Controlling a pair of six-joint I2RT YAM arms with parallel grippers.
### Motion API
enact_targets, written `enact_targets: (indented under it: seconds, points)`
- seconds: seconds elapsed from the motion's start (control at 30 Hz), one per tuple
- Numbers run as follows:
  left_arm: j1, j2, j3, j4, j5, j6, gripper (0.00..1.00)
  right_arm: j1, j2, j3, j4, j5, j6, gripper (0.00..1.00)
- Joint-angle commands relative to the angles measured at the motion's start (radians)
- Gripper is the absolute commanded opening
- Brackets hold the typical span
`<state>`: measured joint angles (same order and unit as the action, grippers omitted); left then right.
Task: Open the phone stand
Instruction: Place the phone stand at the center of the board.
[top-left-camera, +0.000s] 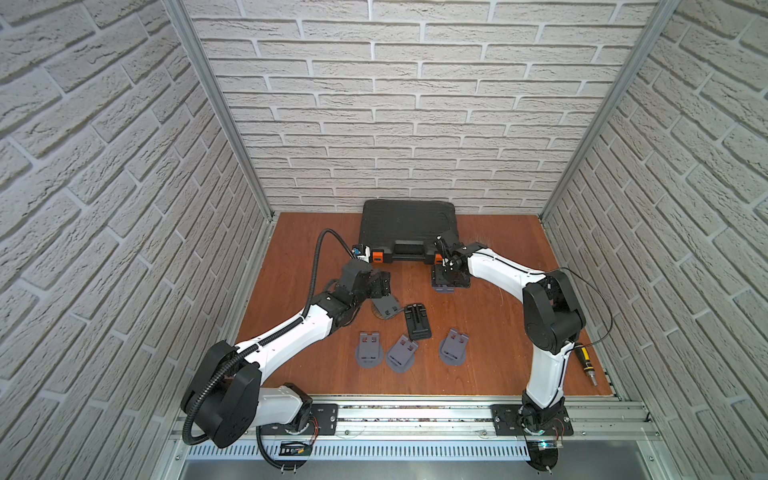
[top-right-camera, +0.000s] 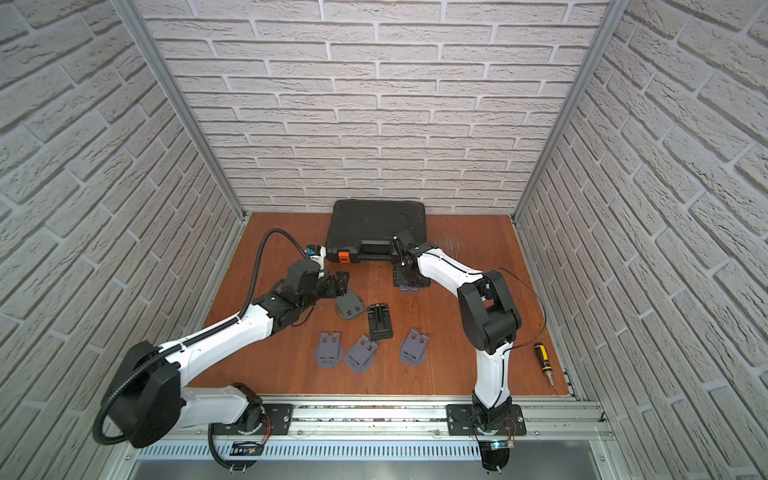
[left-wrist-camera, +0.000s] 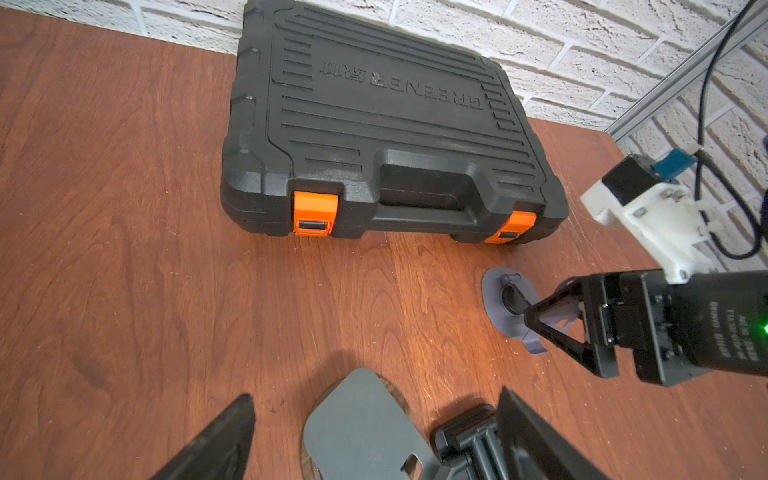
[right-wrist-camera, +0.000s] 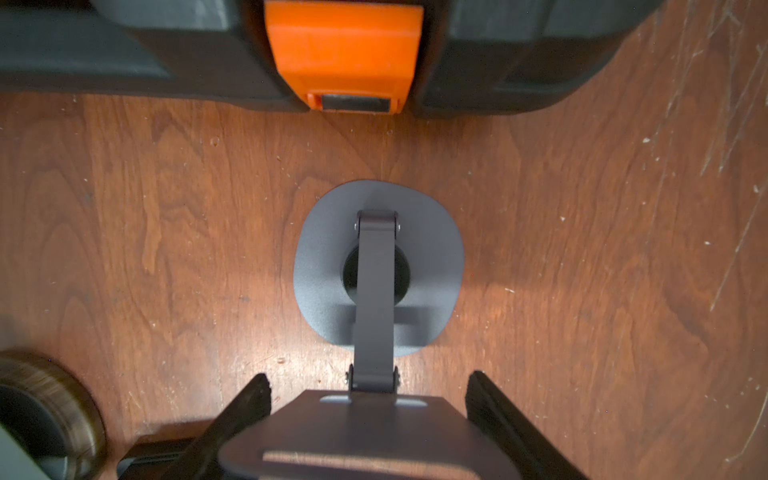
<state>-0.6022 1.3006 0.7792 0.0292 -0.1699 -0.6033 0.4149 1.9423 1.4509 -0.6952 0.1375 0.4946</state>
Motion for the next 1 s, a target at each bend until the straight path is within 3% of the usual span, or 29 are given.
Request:
enact_targets:
  seconds: [0.0,0.53,0.73,0.97]
  points:
    - [0.006,-0.004,-0.014,0.047,0.007,-0.007,0.90,-0.003,-0.022,-0.004,-0.012,-0.004,0.016,0.77]
    - [0.039,-0.051,-0.059,0.058,-0.004,-0.041,0.90,0.049,-0.255,-0.118,-0.093,-0.027,-0.007,0.79]
    - [0.065,-0.115,-0.093,0.023,-0.032,-0.051,0.90,0.154,-0.289,-0.126,-0.212,-0.019,0.022,0.56]
    - [0.073,-0.167,-0.131,-0.002,-0.036,-0.064,0.90,0.304,-0.201,-0.097,-0.227,-0.044,0.094,0.50]
